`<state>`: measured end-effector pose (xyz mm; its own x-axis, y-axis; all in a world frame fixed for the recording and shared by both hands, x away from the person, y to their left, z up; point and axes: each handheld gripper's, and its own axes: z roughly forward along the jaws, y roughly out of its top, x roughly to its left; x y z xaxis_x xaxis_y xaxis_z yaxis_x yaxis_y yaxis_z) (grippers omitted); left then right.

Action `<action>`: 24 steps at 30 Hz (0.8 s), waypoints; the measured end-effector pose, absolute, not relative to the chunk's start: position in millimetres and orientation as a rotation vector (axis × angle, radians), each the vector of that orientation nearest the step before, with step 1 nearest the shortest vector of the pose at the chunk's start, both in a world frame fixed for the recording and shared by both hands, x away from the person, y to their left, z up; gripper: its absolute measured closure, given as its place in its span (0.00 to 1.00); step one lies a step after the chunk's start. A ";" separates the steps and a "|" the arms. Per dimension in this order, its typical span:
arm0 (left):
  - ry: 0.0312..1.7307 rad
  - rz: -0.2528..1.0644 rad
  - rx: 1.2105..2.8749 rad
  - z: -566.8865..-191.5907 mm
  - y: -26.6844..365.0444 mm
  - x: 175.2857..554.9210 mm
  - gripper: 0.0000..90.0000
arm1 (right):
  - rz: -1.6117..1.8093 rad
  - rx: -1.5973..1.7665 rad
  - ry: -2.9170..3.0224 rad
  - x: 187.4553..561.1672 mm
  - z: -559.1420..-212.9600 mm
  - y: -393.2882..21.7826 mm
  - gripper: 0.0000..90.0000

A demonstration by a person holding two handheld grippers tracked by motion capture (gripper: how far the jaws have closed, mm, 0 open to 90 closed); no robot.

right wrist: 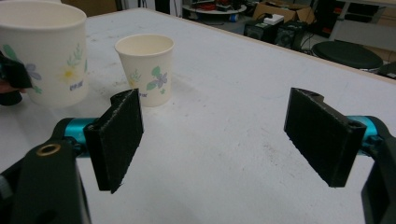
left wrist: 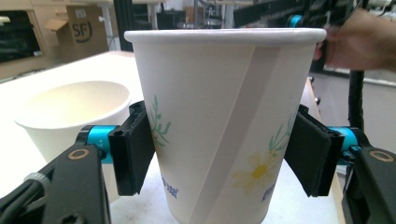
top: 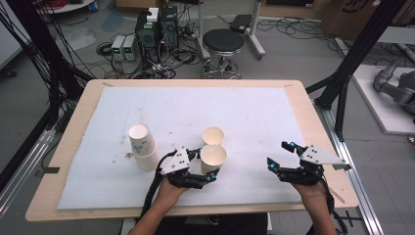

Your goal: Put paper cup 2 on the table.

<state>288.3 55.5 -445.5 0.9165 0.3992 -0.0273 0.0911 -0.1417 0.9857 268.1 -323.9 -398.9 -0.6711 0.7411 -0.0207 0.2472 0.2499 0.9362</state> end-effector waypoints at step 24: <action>0.494 0.350 2.002 -449.4 42.5 293.9 0.35 | 1.426 0.874 2.079 269.1 -397.4 -320.1 0.23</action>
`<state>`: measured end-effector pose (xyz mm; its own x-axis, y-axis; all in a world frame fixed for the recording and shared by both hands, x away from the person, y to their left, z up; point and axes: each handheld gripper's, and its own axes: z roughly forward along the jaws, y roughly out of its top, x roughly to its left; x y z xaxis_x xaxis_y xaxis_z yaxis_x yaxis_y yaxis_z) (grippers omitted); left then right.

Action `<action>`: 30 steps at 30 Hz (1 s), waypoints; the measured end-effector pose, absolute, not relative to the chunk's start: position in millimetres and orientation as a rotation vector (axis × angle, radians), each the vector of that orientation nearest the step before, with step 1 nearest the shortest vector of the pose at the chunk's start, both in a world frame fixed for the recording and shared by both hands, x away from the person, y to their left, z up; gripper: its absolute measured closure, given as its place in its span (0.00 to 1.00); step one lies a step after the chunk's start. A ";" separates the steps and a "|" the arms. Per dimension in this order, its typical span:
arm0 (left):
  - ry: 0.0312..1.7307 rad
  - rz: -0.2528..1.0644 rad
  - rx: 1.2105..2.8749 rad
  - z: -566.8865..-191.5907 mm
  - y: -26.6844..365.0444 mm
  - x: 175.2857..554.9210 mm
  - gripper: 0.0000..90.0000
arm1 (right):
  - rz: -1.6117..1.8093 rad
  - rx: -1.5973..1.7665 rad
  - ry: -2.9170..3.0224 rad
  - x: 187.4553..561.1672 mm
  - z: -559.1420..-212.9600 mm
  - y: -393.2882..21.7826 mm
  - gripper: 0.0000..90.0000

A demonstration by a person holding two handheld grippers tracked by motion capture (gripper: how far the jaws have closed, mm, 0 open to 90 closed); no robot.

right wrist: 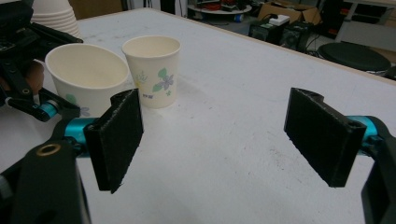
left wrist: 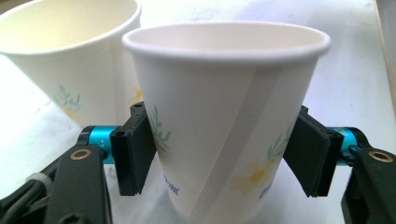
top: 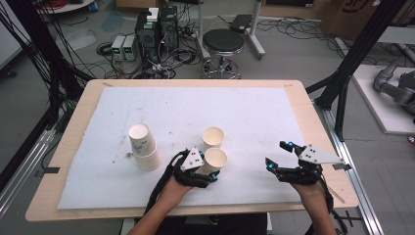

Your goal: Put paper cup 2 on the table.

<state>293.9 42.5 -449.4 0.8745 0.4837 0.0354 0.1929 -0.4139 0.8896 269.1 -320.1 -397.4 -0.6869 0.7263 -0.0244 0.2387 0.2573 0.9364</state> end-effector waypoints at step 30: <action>0.503 0.297 1.881 -434.7 84.3 276.6 0.19 | 1.418 0.878 2.108 269.5 -400.2 -317.4 0.23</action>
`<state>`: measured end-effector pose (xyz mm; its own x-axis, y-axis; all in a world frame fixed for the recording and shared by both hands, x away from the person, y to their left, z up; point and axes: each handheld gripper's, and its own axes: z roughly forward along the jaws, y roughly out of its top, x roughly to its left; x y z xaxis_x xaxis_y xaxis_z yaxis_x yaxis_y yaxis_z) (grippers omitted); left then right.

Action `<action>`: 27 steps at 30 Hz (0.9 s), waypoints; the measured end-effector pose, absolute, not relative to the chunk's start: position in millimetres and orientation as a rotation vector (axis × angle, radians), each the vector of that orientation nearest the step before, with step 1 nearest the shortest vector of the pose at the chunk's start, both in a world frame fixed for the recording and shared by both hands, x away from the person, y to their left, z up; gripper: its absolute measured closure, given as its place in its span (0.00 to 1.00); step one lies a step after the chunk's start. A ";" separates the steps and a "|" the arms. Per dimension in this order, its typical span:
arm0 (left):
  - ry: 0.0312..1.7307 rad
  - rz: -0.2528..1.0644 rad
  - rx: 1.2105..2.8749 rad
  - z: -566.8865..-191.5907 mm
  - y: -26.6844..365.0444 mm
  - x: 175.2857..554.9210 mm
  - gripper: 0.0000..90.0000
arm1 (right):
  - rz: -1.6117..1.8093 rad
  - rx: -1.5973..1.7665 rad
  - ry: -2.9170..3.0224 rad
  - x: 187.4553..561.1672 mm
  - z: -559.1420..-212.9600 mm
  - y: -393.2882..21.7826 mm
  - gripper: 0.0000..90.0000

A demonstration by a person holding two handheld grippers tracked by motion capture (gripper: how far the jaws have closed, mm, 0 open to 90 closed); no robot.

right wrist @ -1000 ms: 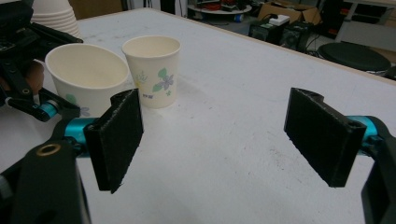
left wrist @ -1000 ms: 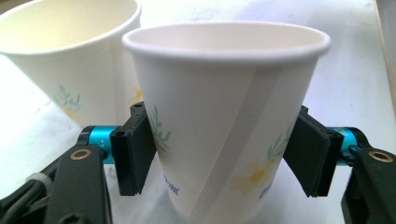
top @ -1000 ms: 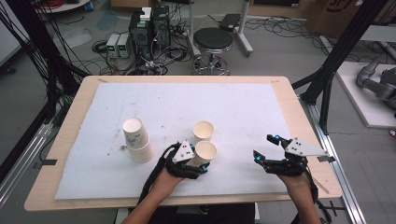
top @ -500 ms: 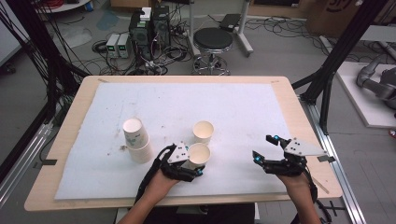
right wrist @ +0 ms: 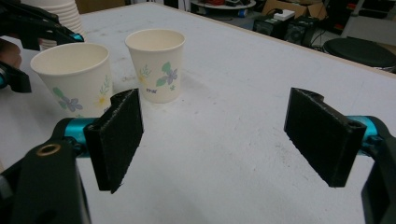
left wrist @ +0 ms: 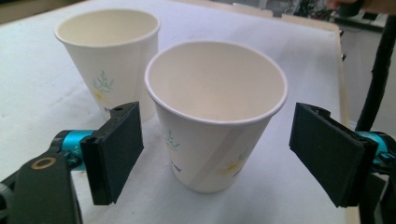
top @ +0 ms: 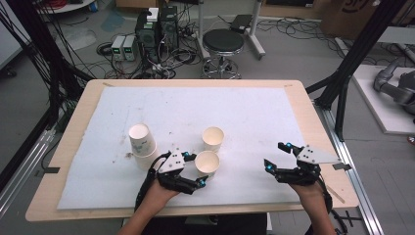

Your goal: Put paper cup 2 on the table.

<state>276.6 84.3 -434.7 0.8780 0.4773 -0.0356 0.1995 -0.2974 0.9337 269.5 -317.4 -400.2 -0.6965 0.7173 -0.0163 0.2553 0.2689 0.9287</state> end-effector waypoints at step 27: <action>0.532 0.421 1.641 -400.7 177.6 230.7 0.19 | 1.381 0.902 2.104 269.9 -410.7 -319.7 0.23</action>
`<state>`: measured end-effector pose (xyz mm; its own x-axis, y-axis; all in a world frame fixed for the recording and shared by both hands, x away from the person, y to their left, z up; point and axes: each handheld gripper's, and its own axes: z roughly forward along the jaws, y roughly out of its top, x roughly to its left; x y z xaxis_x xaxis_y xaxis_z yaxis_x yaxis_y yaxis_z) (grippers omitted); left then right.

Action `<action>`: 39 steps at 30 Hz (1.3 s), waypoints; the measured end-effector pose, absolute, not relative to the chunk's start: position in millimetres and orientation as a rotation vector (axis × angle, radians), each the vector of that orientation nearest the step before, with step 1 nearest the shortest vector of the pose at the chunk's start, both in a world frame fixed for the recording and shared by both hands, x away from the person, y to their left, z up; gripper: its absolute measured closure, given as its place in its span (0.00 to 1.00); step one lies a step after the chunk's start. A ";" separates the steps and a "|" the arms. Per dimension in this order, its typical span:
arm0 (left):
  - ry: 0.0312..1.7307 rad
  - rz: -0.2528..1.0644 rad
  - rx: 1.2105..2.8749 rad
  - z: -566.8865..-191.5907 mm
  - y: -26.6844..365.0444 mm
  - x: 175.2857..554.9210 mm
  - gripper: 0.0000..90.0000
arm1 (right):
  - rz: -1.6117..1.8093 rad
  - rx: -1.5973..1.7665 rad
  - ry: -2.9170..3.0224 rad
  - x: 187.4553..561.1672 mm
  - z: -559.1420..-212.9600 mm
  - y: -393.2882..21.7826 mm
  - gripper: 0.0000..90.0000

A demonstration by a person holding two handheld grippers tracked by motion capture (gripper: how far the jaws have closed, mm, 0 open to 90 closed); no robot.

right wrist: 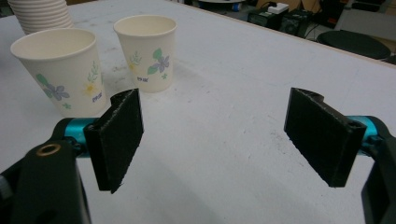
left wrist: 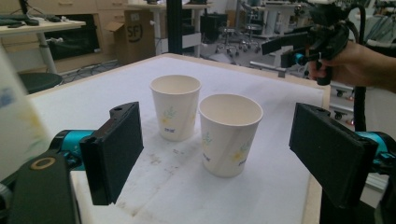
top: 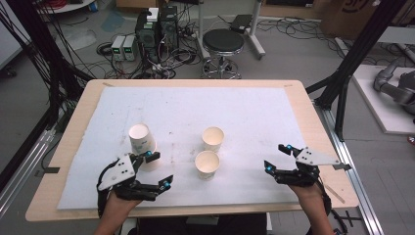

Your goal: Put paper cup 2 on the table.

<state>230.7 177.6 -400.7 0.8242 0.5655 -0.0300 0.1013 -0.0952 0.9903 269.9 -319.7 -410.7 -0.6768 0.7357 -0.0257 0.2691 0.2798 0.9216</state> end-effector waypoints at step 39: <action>0.737 0.649 1.525 -413.7 254.5 217.1 0.19 | 1.353 0.935 2.073 263.2 -408.9 -322.7 0.23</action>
